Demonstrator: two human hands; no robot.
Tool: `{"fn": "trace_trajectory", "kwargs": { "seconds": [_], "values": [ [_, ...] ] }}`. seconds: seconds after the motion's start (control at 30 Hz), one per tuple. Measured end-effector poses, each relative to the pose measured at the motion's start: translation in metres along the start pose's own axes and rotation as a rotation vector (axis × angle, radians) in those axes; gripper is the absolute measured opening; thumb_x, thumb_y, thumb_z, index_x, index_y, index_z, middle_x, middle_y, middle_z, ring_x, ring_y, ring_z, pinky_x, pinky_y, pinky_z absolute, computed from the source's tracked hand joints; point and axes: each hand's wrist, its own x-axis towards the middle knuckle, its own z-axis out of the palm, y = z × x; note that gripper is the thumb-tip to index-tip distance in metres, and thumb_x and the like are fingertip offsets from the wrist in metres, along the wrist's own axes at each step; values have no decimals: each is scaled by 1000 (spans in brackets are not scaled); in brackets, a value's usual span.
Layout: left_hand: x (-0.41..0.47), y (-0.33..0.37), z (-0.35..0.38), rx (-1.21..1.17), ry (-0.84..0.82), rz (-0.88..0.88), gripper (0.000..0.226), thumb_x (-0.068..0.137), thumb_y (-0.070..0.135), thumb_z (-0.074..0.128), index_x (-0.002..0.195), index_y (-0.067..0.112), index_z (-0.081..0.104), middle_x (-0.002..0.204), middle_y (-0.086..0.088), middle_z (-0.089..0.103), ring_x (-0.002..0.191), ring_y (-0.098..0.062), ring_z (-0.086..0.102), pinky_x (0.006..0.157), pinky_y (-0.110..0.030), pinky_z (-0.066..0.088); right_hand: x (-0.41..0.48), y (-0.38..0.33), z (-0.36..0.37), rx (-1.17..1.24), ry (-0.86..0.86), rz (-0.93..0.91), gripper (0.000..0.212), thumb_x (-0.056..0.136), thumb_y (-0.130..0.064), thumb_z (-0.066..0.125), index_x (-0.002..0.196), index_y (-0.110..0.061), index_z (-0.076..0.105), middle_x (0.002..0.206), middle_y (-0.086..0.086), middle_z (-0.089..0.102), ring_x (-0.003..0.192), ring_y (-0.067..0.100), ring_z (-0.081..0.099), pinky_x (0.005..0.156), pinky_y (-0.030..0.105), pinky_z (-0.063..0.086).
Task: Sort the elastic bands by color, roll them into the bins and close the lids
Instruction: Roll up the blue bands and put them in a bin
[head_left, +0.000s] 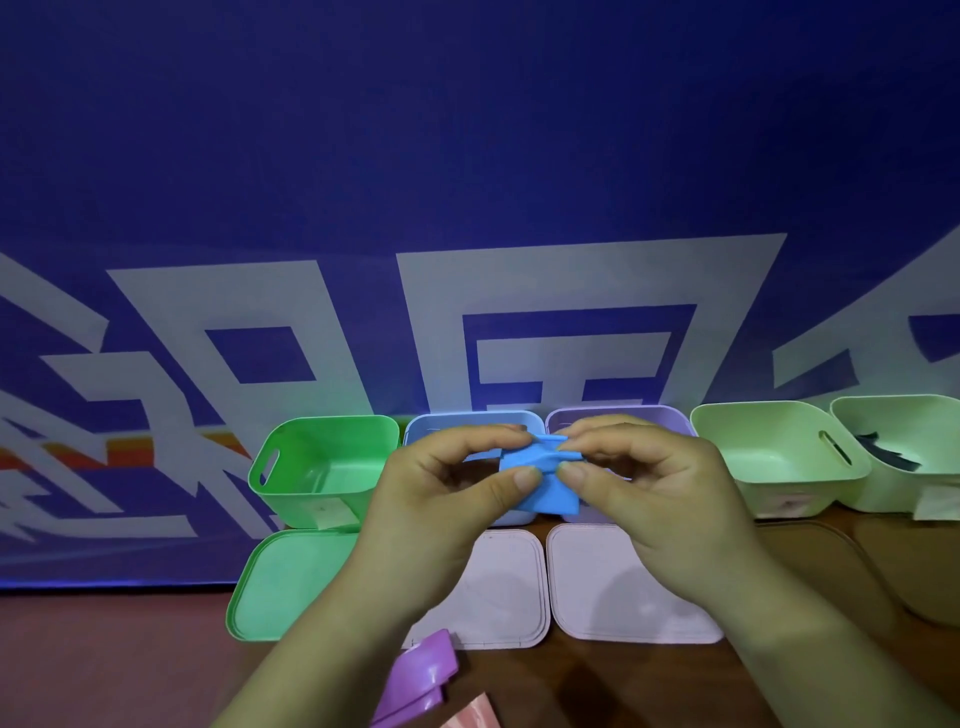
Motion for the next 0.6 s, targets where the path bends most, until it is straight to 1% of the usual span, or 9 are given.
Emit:
{"fn": "trace_trajectory", "kwargs": {
  "seconds": [0.07, 0.1, 0.17, 0.23, 0.37, 0.47, 0.53, 0.6],
  "values": [
    [2, -6, -2, -6, -3, 4, 27, 68, 1, 75, 93, 10, 76, 97, 3, 77, 87, -9, 72, 71, -16, 55, 2, 4, 2, 97, 24, 73, 18, 73, -20, 76, 89, -13, 77, 100, -1, 74, 94, 22, 71, 79, 36, 59],
    [4, -9, -3, -18, -3, 4, 27, 68, 0, 75, 92, 12, 77, 100, 2, 77, 90, -10, 72, 72, -16, 55, 3, 5, 3, 129, 23, 101, 18, 74, -18, 73, 91, -11, 76, 100, 0, 74, 94, 22, 71, 75, 36, 60],
    [6, -16, -5, -30, 5, 20, 26, 66, 4, 76, 89, 17, 79, 103, -1, 76, 94, -13, 72, 76, -20, 56, 5, 5, 6, 190, 23, 146, 14, 79, -6, 70, 92, -8, 75, 98, 1, 75, 88, 17, 73, 67, 26, 59],
    [11, -23, -7, 13, 31, 62, 24, 65, 7, 77, 87, 17, 79, 102, -2, 76, 95, -13, 72, 80, -21, 56, 8, 8, 8, 231, 34, 185, 17, 82, 2, 68, 95, -8, 73, 95, 3, 76, 83, 17, 74, 64, 22, 58],
    [24, -37, -12, 92, 51, 93, 25, 64, 13, 78, 86, 25, 80, 100, 3, 76, 96, -11, 71, 79, -17, 53, 17, 24, 15, 247, 58, 233, 23, 83, 2, 68, 99, -13, 74, 92, 3, 77, 82, 22, 75, 68, 24, 59],
    [37, -53, -18, 169, 61, 67, 26, 65, 16, 80, 84, 33, 80, 100, 10, 75, 96, -7, 70, 78, -14, 52, 26, 42, 20, 234, 83, 275, 23, 83, 1, 70, 98, -15, 75, 91, 2, 77, 82, 22, 75, 73, 27, 60],
    [48, -68, -25, 290, 70, 58, 32, 69, 11, 83, 85, 39, 79, 99, 14, 74, 97, -4, 68, 80, -13, 51, 35, 60, 20, 174, 80, 290, 25, 82, 0, 72, 97, -20, 75, 94, -2, 77, 89, 16, 74, 78, 23, 58],
    [62, -86, -37, 463, 92, 65, 37, 72, 9, 84, 85, 44, 77, 98, 17, 72, 99, 3, 65, 82, -8, 47, 44, 85, 18, 68, 52, 330, 26, 83, -6, 74, 98, -27, 74, 99, -8, 76, 97, 8, 71, 84, 21, 55]
  ]
}}
